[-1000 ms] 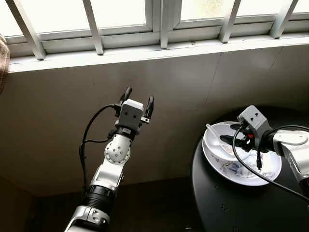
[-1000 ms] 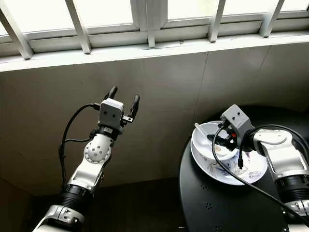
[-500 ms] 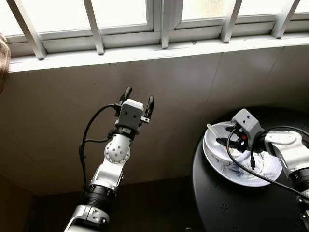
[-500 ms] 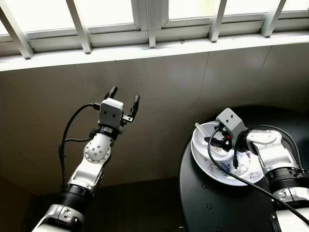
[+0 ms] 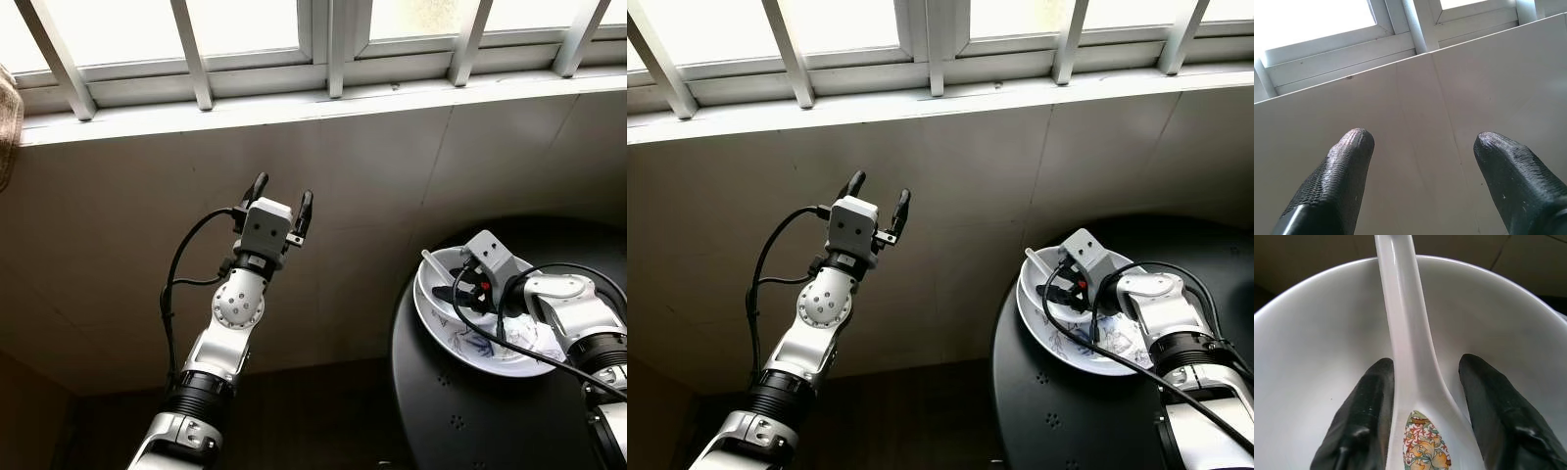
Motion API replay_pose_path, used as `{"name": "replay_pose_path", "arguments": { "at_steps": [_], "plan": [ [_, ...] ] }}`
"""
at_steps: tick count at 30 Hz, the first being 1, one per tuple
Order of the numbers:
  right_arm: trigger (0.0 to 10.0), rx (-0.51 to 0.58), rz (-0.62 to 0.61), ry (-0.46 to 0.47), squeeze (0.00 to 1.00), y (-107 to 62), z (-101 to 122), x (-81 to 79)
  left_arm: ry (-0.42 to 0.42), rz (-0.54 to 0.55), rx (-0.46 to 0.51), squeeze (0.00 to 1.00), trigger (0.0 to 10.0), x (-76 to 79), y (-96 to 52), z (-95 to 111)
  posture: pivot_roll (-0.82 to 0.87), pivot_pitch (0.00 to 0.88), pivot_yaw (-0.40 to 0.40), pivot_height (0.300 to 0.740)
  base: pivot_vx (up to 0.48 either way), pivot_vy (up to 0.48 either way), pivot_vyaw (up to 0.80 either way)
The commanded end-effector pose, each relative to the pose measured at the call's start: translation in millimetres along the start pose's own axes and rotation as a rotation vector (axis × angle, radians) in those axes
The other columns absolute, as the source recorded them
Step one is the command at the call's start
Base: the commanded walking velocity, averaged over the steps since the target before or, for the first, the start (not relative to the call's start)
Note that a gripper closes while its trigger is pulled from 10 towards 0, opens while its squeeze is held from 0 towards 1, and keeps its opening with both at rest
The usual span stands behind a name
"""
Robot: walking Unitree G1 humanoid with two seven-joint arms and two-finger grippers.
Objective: Kitchen organization
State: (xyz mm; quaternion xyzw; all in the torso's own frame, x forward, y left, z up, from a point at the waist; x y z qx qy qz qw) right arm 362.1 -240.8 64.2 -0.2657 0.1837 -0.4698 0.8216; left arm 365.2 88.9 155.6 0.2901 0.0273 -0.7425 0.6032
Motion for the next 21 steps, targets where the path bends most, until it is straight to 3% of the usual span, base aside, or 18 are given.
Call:
{"name": "replay_pose_path", "arguments": {
  "at_steps": [1,5,10,12,14,21],
  "plan": [
    [0.0,0.005,-0.033,0.025,0.00,0.0,-1,4.9,0.013,-0.001,-0.002,0.00,10.0,-2.0,1.6,0,-0.19,0.000,0.034,0.740,0.000,0.000,0.00],
    [0.0,0.055,-0.103,0.020,0.00,-2.2,9,13.9,0.014,-0.002,-0.003,0.00,10.0,-1.8,1.3,-1,-0.19,0.000,0.034,0.740,0.000,0.000,0.00],
    [0.0,0.206,-0.203,-0.066,0.00,-10.5,52,20.1,0.015,-0.001,-0.007,0.00,10.0,-2.0,0.1,-2,-0.19,0.000,0.034,0.740,0.000,0.000,0.00],
    [0.0,0.295,-0.213,-0.110,0.00,-16.7,77,13.5,0.016,-0.001,-0.009,0.00,10.0,-2.1,-0.5,-2,-0.19,0.000,0.034,0.740,0.000,0.000,0.00],
    [0.0,0.308,-0.217,-0.125,0.00,-18.0,81,12.2,0.016,-0.001,-0.009,0.00,10.0,-2.2,-0.6,-2,-0.19,0.000,0.034,0.740,0.000,0.000,0.00],
    [0.0,0.517,-0.266,-0.187,0.00,-37.1,130,-14.5,0.019,0.000,-0.012,0.00,10.0,-2.8,-0.6,-3,-0.19,0.000,0.036,0.740,0.000,0.000,0.00]
  ]
}}
Point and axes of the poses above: a point about 5 cm out from each wrist's last joint towards the gripper, its own y axis pointing out of the wrist towards the gripper, its own z axis along the axis of the wrist's last joint, x = y × z, the point moved 5 cm from there along y, pointing out of the wrist towards the gripper, and after that the axes turned 12 degrees about y, right-handed, at the moved point
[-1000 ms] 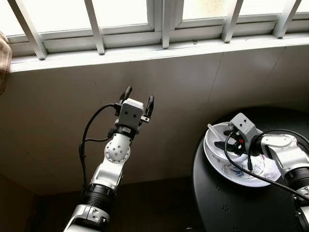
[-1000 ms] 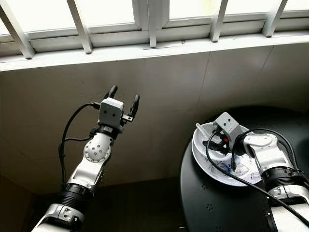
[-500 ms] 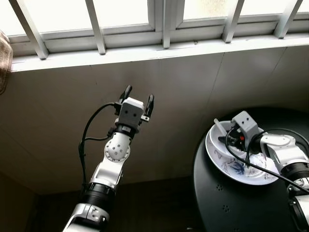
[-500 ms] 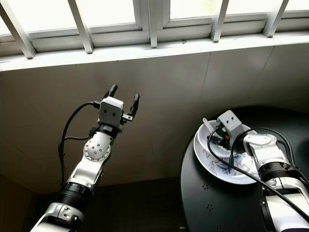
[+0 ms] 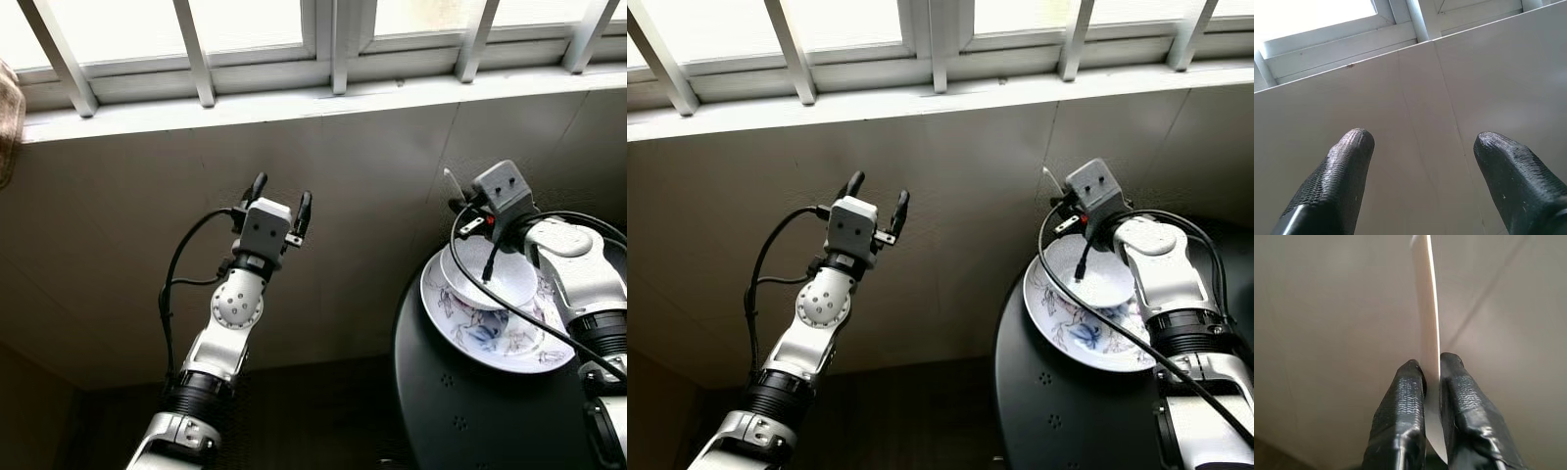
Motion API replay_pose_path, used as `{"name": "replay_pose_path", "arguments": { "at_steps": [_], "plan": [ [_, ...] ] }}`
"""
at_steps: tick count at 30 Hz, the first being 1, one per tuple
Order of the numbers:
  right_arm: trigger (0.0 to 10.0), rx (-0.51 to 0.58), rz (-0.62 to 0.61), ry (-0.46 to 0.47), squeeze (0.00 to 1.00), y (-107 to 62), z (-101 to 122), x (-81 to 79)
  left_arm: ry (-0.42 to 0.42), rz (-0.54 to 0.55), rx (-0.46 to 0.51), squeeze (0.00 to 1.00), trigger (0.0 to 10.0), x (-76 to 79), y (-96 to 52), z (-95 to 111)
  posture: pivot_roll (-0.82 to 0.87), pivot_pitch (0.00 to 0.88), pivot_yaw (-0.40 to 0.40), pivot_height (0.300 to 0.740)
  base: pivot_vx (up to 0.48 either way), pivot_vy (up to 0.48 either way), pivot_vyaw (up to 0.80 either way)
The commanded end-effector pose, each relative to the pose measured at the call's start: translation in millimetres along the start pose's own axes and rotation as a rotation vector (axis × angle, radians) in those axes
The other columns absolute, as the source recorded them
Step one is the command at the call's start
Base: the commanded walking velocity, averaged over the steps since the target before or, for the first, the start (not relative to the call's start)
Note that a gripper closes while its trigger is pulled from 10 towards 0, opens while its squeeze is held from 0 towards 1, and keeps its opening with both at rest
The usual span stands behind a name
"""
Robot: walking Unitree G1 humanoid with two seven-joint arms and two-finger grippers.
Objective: Kitchen organization
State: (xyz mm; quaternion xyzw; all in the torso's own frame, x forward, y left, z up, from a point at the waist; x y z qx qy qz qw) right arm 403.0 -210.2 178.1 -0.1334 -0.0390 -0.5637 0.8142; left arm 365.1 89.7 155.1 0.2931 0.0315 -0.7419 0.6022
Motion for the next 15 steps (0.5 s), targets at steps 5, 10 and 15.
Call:
{"name": "replay_pose_path", "arguments": {
  "at_steps": [5,10,15],
  "plan": [
    [0.0,0.224,-0.085,-0.027,0.00,-6.1,39,-10.2,0.012,0.016,-0.007,0.00,10.0,-4.6,-0.1,-1,-0.19,0.000,0.038,0.740,0.000,0.000,0.00],
    [0.0,0.333,-0.039,-0.047,0.00,-11.0,50,-43.3,0.026,0.057,-0.023,0.00,10.0,-12.9,-0.5,-4,-0.19,0.000,0.041,0.740,0.000,0.000,0.58],
    [0.0,0.377,0.172,-0.001,0.00,-17.6,37,-116.4,0.014,0.074,-0.060,0.00,10.0,-19.2,-3.0,-12,-0.19,0.000,0.045,0.740,0.000,0.000,0.80]
  ]
}}
Point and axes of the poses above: a point about 5 cm out from each wrist's last joint towards the gripper, its own y axis pointing out of the wrist towards the gripper, its own z axis along the axis of the wrist's last joint, x = y × z, the point moved 5 cm from there along y, pointing out of the wrist towards the gripper, and after that the axes turned 12 degrees about y, right-handed, at the moved point
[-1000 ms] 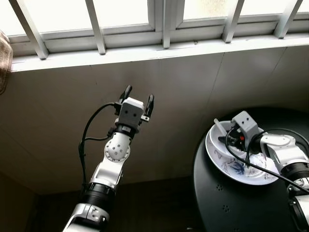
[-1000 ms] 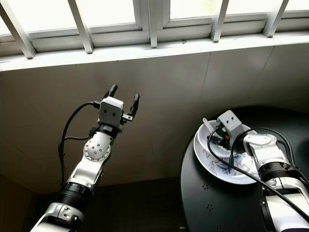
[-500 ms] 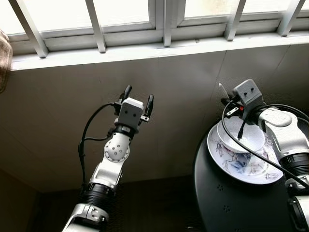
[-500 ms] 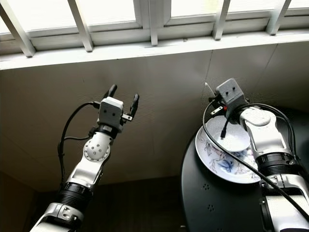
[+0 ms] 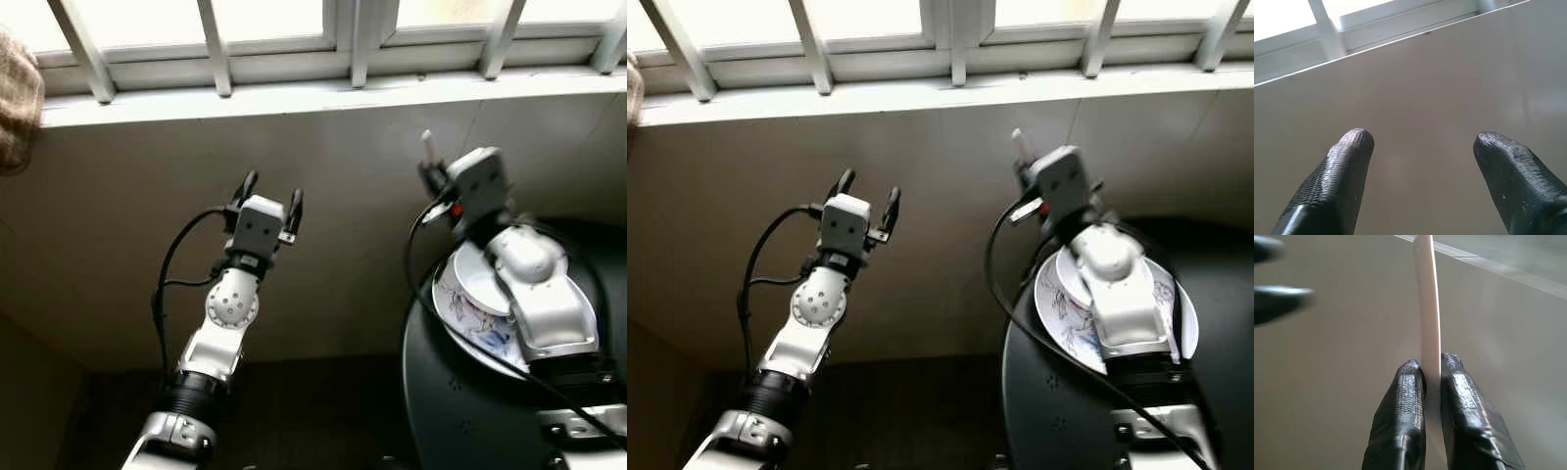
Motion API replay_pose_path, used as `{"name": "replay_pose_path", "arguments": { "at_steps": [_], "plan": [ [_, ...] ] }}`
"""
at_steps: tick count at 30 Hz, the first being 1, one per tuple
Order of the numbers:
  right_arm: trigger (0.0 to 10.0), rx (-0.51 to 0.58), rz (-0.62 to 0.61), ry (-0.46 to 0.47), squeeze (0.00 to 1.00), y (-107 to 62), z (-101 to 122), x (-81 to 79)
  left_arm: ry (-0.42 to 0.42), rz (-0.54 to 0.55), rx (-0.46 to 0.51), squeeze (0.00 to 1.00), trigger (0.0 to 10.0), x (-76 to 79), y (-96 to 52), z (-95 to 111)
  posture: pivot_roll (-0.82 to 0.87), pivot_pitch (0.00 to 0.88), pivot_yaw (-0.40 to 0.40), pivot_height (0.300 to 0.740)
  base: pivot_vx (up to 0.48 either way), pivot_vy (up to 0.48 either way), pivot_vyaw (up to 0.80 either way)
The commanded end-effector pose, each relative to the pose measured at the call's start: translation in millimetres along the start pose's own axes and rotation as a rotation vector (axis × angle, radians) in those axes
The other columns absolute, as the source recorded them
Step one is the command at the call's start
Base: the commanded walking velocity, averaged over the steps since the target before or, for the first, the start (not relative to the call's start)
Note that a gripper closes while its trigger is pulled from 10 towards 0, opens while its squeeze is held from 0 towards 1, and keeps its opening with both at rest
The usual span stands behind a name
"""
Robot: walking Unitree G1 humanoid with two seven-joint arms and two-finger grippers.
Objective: Kitchen organization
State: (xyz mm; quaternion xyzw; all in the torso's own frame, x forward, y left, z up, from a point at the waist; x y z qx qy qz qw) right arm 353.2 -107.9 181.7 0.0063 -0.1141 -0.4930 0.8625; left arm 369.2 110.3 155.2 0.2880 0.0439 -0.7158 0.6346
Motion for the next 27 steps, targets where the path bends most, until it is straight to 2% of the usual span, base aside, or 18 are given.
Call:
{"name": "replay_pose_path", "arguments": {
  "at_steps": [1,5,8,21,25,27],
  "plan": [
    [0.0,0.040,0.058,-0.012,0.00,-0.5,10,-13.7,-0.006,0.001,-0.016,0.00,10.0,-0.8,-1.2,-3,-0.19,0.000,0.045,0.740,0.000,0.000,0.80],
    [0.0,0.000,0.164,0.020,0.00,-7.6,-6,-44.5,-0.006,-0.006,-0.031,0.00,10.0,-0.4,-2.9,-6,-0.19,0.000,0.046,0.740,0.000,0.120,0.80],
    [0.0,-0.005,0.165,0.028,0.00,-10.1,-8,-48.5,-0.007,-0.003,-0.034,0.00,10.0,-0.6,-3.1,-6,-0.19,0.000,0.045,0.740,0.000,0.480,0.80],
    [0.0,0.006,0.107,0.051,0.00,-9.0,-8,-37.7,-0.009,0.001,-0.036,0.00,10.0,-1.1,-3.6,-6,-0.19,0.000,0.042,0.740,0.000,0.480,0.80],
    [0.0,0.022,0.061,0.050,0.00,-7.9,-6,-29.7,0.012,0.007,-0.018,0.00,10.0,-3.1,-4.0,-3,-0.19,0.000,0.045,0.740,0.000,0.073,0.80],
    [0.0,0.046,0.012,0.037,0.00,-7.0,-1,-20.7,0.005,0.013,-0.004,0.00,10.0,-3.6,-4.4,0,-0.19,0.000,0.046,0.740,0.000,0.000,0.80]
  ]
}}
Point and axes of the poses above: a point about 5 cm out from each wrist's last joint towards the gripper, its own y axis pointing out of the wrist towards the gripper, its own z axis along the axis of the wrist's last joint, x = y × z, the point moved 5 cm from there along y, pointing out of the wrist towards the gripper, and after that the axes turned 12 degrees about y, right-handed, at the moved point
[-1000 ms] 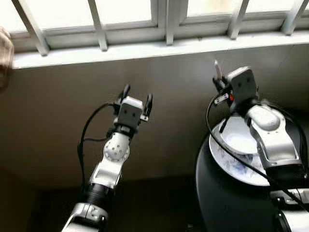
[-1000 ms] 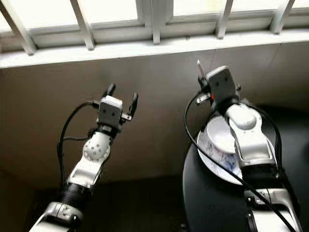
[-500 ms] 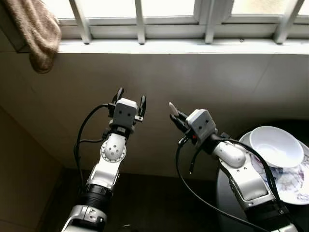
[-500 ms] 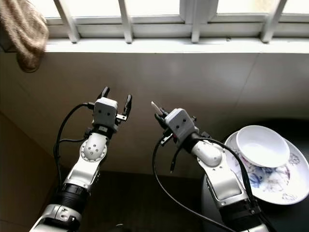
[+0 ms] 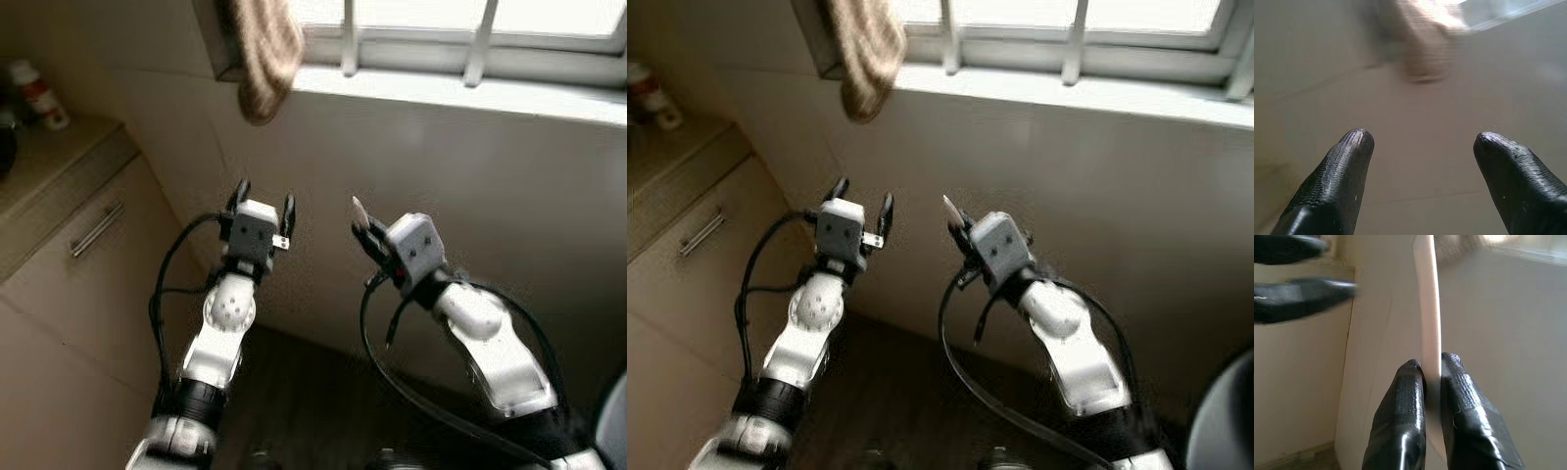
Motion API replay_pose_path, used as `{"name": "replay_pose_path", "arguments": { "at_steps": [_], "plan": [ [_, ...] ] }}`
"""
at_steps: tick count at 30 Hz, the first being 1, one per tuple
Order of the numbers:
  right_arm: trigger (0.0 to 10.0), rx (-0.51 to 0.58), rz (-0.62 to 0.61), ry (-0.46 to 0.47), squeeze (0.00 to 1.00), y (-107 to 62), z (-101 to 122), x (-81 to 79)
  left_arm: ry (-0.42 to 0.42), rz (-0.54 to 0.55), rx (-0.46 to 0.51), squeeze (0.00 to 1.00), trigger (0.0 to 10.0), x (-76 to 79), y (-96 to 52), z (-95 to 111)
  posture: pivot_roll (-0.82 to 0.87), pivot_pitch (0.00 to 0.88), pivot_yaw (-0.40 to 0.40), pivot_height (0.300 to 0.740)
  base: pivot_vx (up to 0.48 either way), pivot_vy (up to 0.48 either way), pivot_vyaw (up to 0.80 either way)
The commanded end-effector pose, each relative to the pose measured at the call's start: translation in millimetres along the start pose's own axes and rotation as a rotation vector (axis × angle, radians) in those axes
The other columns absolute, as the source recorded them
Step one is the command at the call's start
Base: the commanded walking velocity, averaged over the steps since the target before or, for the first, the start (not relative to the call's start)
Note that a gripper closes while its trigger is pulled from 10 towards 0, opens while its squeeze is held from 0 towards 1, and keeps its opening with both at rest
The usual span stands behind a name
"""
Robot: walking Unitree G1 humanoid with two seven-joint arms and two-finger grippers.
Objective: Kitchen organization
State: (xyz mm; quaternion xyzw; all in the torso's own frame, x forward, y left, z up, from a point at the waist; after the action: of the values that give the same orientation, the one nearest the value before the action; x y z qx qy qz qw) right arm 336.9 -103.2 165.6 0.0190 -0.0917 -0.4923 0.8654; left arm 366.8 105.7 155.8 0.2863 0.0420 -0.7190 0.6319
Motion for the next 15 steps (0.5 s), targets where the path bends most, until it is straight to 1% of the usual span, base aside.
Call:
{"name": "replay_pose_path", "arguments": {
  "at_steps": [1,4,13,15],
  "plan": [
    [0.0,0.050,0.005,-0.019,0.00,6.5,11,-4.7,0.011,0.020,-0.005,0.00,10.0,-7.4,-3.5,-3,-0.19,0.000,0.046,0.740,0.000,0.000,0.80],
    [0.0,0.067,-0.030,-0.057,0.00,7.0,14,1.6,0.019,0.023,-0.008,0.00,10.0,-8.4,-3.5,-4,-0.19,0.000,0.048,0.740,0.000,0.000,0.80],
    [0.0,0.098,-0.048,-0.091,0.00,9.4,19,3.4,0.025,0.035,-0.007,0.00,10.0,-10.9,-3.1,-4,-0.18,0.000,0.046,0.740,0.000,0.000,0.80],
    [0.0,0.119,-0.063,-0.103,0.00,10.9,24,6.4,0.026,0.044,-0.002,0.00,10.0,-12.6,-2.6,-2,-0.18,0.000,0.046,0.740,0.000,0.000,0.80]
  ]
}}
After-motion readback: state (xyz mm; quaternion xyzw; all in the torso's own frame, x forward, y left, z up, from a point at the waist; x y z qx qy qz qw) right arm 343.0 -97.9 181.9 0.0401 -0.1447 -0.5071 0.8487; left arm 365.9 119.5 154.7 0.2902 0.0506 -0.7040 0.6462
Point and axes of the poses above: a point about 5 cm out from each wrist's last joint towards the gripper, its own y axis pointing out of the wrist towards the gripper, its own z axis along the axis of the wrist's last joint, x = y × z, the point moved 5 cm from there along y, pointing out of the wrist towards the gripper, and after that the axes turned 12 degrees about y, right-handed, at the moved point
